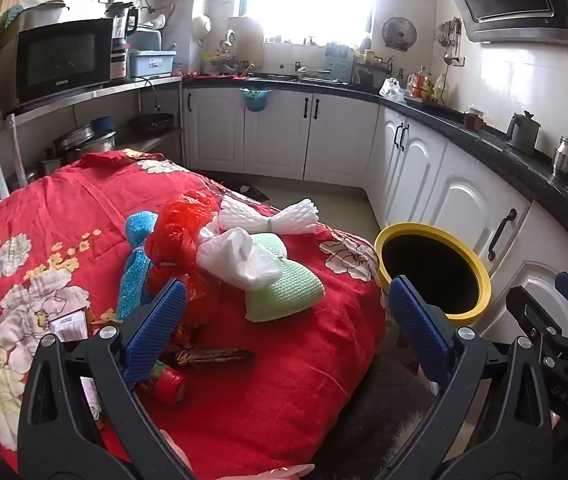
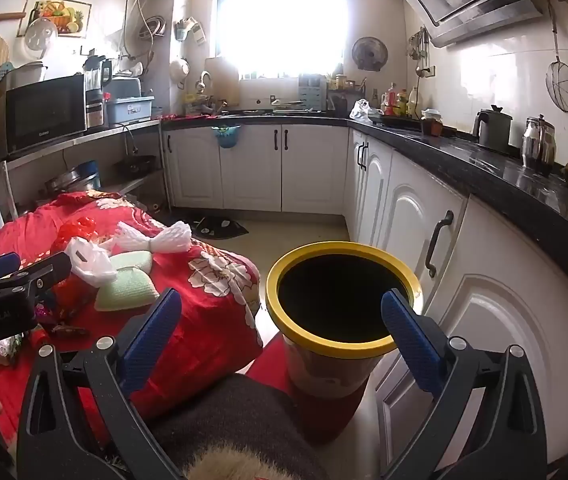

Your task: Collect trash

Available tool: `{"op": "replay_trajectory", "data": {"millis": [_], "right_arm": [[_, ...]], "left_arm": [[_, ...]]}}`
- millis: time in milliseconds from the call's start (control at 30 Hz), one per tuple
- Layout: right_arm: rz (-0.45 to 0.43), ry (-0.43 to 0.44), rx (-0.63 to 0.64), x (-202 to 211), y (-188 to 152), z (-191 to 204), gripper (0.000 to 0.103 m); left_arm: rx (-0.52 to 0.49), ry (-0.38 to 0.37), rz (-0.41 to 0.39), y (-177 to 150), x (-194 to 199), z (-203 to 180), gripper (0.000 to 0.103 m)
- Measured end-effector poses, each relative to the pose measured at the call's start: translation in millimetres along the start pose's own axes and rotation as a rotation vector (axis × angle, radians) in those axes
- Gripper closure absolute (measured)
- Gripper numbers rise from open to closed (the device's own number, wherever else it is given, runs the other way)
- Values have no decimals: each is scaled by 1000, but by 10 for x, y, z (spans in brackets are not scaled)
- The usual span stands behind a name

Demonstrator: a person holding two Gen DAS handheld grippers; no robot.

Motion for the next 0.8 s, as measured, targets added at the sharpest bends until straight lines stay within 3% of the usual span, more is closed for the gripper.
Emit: {"op": "replay_trajectory", "data": {"millis": [800], "right_arm": [[-5, -3, -15, 11, 24, -59, 6]], "left_arm": [[-4, 0, -7, 71, 13, -82, 10]]}}
Point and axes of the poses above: each gripper's, at about its wrist camera, not at the fingertips, and x roughly against the way its jaws point, z to its left, y to its top, the point moved 3 cm from there along -x, roughly the way its jaws point, and after that the axes turned 6 degrees about -x, right-handed, at the moved point
